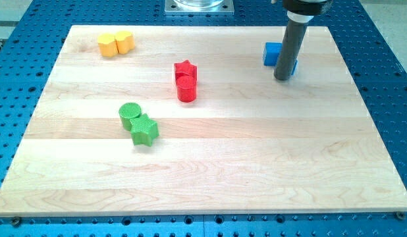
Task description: Move the green star to the bottom of the red blocks
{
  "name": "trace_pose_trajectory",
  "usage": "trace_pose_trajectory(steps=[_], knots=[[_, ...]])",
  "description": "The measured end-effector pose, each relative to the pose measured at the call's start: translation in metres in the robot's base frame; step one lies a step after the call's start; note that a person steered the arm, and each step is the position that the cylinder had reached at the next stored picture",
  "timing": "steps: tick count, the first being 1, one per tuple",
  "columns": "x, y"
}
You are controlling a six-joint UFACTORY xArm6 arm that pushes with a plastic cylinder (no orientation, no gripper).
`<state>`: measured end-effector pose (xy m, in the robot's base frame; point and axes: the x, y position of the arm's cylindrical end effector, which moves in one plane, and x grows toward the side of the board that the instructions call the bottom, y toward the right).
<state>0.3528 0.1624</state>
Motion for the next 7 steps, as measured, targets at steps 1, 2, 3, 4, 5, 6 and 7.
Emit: trace_pose_trajectory(steps=[1, 2, 3, 4, 5, 6, 7], knots=[[0.000, 0.000], [0.011, 0.003], [0.031, -0.025], [0.032, -0.091], [0.095, -0.090], [0.202, -0.128], [0.210, -0.172]])
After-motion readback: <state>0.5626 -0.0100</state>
